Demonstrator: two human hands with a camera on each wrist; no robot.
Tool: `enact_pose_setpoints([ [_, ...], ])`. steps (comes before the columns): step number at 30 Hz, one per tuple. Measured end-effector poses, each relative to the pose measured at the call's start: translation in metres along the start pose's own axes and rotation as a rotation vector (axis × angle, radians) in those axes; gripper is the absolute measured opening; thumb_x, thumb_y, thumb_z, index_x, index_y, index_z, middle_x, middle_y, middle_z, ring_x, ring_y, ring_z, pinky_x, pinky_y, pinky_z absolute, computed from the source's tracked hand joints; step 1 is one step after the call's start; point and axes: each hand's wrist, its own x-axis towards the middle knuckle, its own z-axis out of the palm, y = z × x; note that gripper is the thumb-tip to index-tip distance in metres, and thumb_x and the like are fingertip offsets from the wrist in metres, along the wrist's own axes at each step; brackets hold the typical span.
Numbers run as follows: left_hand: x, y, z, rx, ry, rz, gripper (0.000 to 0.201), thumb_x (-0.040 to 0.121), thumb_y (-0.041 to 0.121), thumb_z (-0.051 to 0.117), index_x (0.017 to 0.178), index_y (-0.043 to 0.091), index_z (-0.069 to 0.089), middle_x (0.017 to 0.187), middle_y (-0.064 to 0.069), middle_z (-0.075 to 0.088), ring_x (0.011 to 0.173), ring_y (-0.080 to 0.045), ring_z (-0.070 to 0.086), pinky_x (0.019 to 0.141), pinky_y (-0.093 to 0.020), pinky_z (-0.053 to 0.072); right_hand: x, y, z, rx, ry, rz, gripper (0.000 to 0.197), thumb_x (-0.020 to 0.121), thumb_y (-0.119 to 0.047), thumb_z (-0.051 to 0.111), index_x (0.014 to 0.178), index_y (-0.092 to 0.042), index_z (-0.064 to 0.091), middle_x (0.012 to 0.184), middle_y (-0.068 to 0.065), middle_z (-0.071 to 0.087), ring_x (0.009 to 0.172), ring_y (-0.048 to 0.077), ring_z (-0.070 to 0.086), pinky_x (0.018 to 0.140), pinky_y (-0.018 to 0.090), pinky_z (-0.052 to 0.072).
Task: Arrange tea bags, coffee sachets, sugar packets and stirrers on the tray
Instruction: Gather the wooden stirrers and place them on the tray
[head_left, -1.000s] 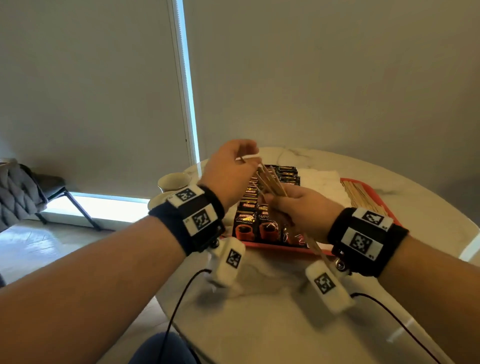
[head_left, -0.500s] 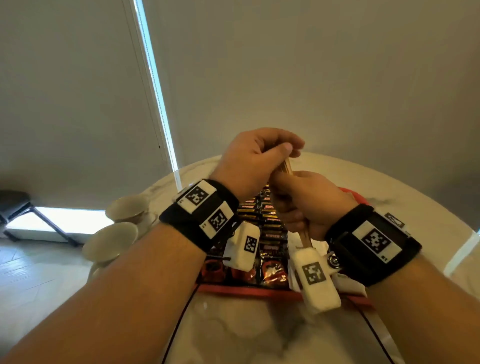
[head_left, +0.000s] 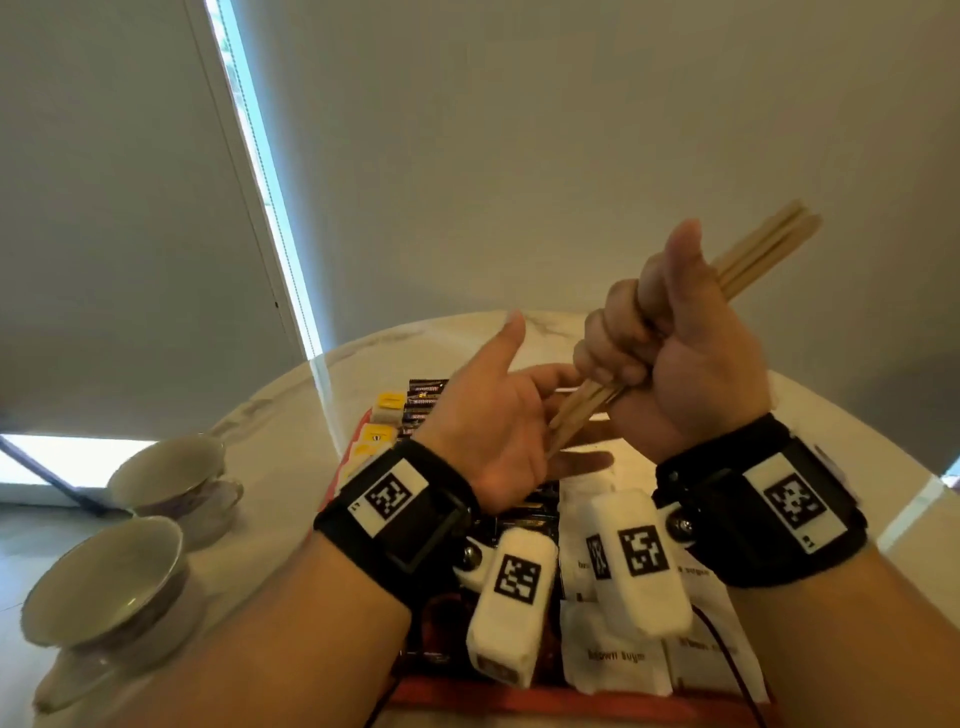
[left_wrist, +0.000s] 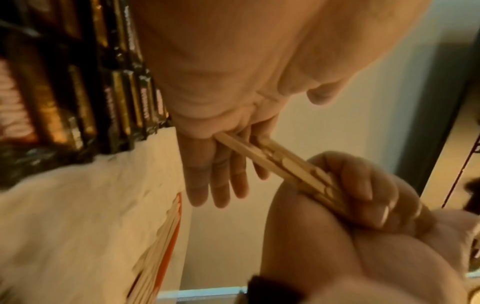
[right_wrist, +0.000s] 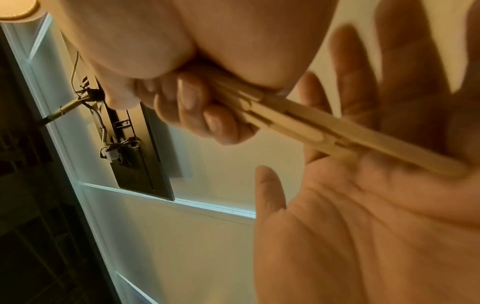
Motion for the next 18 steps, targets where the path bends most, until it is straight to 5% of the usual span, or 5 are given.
enact_pose_setpoints([
  [8, 0.001, -0.006, -0.002, -0.184, 0.051, -0.048, 0.089, 0.098, 0.078, 0.034, 0.131, -0.001, 0.062, 0.113, -0.021, 0.074, 0.109, -0.038, 0.071, 0.111, -0.056, 0.048, -0.002, 0.026, -0.012, -0.182, -0.031, 0.106, 0.046, 0.086, -0.05, 0.062, 0.064, -0.015, 0.04, 0.057, 0.001, 0.036, 0.053, 0.018, 0.04, 0.061, 0.034, 0.043],
  [11, 0.001, -0.006, 0.0, -0.205, 0.069, -0.001, 0.084, 0.099, 0.076, 0.036, 0.11, -0.001, 0.07, 0.079, -0.013, 0.068, 0.088, -0.029, 0.071, 0.106, -0.051, 0.049, -0.004, 0.036, -0.011, -0.356, -0.064, 0.206, 0.048, 0.086, -0.055, 0.067, 0.066, -0.017, 0.046, 0.059, 0.003, 0.039, 0.055, 0.022, 0.041, 0.063, 0.04, 0.04],
  [12, 0.001, -0.006, -0.002, -0.178, 0.068, 0.014, 0.086, 0.098, 0.077, 0.037, 0.114, -0.001, 0.07, 0.075, -0.011, 0.063, 0.084, -0.027, 0.066, 0.107, -0.049, 0.049, -0.005, 0.036, -0.01, -0.4, -0.059, 0.228, 0.049, 0.089, -0.056, 0.065, 0.064, -0.018, 0.046, 0.058, 0.003, 0.037, 0.053, 0.023, 0.037, 0.059, 0.04, 0.038],
  [14, 0.001, -0.003, -0.005, -0.061, 0.047, 0.059, 0.089, 0.095, 0.079, 0.041, 0.129, 0.002, 0.068, 0.088, -0.014, 0.067, 0.092, -0.03, 0.065, 0.107, -0.049, 0.047, -0.006, 0.031, -0.007, -0.433, -0.037, 0.287, 0.048, 0.091, -0.053, 0.062, 0.061, -0.019, 0.045, 0.057, 0.004, 0.032, 0.05, 0.023, 0.027, 0.05, 0.034, 0.03],
  [18, -0.007, 0.012, -0.008, 0.298, 0.059, 0.344, 0.086, 0.083, 0.079, 0.061, 0.132, 0.01, 0.068, 0.119, -0.01, 0.072, 0.114, -0.029, 0.067, 0.106, -0.051, 0.048, -0.007, 0.019, -0.006, -0.565, -0.165, 0.509, 0.026, 0.091, -0.032, 0.069, 0.071, -0.017, 0.06, 0.056, 0.0, 0.038, 0.045, 0.016, 0.029, 0.045, 0.026, 0.025],
])
